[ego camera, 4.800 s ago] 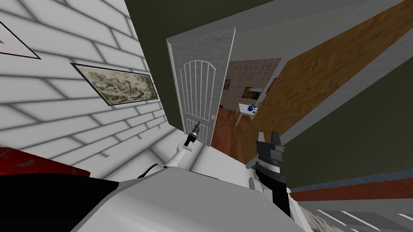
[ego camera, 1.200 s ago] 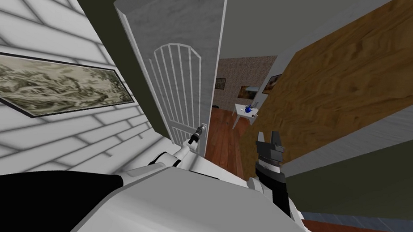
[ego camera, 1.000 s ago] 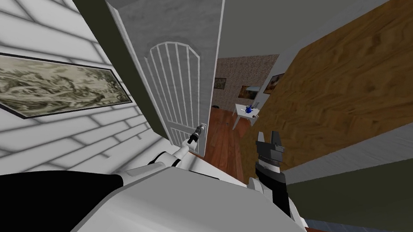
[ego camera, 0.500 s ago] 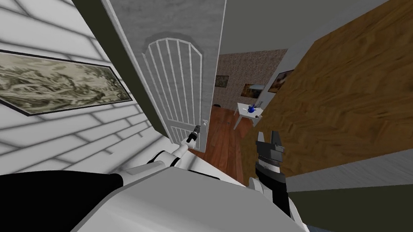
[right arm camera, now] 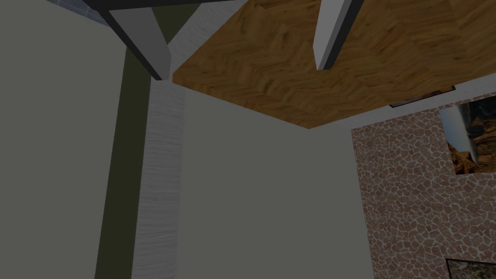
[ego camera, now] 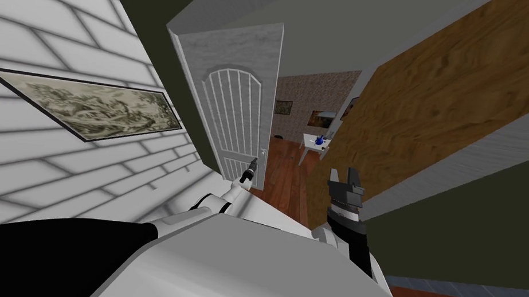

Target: Push the door open

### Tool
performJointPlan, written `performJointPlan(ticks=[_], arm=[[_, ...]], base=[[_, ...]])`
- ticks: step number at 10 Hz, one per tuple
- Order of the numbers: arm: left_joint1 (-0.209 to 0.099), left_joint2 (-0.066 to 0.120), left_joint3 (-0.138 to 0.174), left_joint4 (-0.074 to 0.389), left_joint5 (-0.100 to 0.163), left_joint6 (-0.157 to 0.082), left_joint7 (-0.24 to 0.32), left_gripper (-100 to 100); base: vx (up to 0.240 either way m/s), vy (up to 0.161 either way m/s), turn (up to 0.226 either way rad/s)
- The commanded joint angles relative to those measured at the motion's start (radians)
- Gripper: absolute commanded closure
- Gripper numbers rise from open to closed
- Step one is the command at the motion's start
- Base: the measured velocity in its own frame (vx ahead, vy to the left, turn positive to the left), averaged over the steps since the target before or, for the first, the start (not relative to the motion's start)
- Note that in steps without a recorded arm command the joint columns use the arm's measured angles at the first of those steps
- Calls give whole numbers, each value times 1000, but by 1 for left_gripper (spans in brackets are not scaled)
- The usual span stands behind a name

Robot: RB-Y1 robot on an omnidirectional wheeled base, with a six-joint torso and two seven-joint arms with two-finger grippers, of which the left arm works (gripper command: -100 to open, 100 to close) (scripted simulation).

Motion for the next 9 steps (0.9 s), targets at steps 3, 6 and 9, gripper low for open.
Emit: performJointPlan(ticks=[3, 6, 9], arm=[[3, 11, 3, 0, 1, -2, -2, -100], [5, 20, 8, 1, 2, -10, -5, -100], [8, 19, 13, 3, 3, -17, -8, -100]], base=[[38, -30, -12], [207, -22, -23], [195, -27, -22]])
